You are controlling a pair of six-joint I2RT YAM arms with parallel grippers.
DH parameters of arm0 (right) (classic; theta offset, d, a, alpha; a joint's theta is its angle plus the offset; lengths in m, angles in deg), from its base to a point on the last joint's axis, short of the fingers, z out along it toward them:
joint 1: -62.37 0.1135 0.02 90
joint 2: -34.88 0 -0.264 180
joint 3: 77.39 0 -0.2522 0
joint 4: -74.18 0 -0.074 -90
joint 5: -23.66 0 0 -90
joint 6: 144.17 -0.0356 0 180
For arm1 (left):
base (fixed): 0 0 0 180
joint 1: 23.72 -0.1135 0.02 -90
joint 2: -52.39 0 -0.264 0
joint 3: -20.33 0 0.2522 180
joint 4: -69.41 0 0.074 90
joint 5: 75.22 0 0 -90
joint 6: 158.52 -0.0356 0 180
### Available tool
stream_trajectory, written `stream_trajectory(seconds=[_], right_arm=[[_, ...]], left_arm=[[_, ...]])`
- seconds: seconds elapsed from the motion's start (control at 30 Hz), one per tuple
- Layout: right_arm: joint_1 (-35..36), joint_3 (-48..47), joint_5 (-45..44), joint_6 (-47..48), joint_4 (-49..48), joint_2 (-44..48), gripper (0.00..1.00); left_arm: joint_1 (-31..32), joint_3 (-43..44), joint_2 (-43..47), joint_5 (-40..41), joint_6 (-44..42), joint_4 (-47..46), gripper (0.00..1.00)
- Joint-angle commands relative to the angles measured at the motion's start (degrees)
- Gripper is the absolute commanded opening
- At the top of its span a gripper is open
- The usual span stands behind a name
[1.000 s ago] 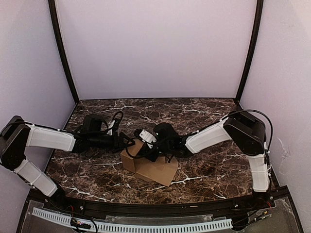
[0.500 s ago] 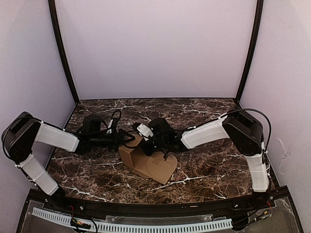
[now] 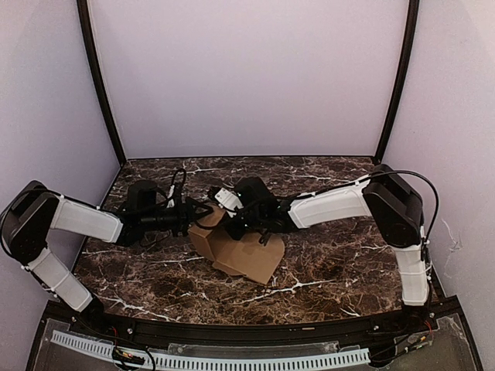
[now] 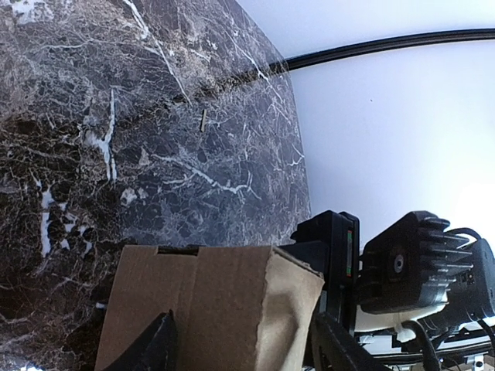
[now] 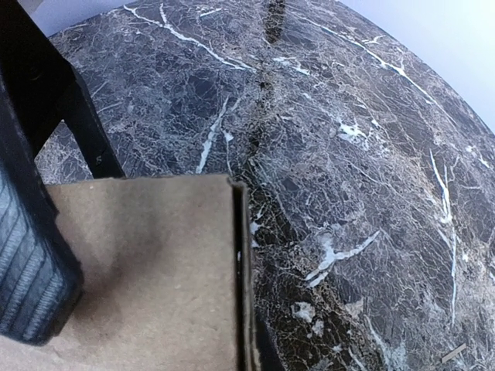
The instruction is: Fold the paper box
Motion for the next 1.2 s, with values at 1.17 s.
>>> stream_trajectory(seconds=[1.17], right_arm=[[-0.79, -5.18, 6.81, -6.87, 1.73, -7.15, 0.00]], left_arm=[[1.00, -6.60, -14.15, -6.55, 13.72, -31.81, 0.54]])
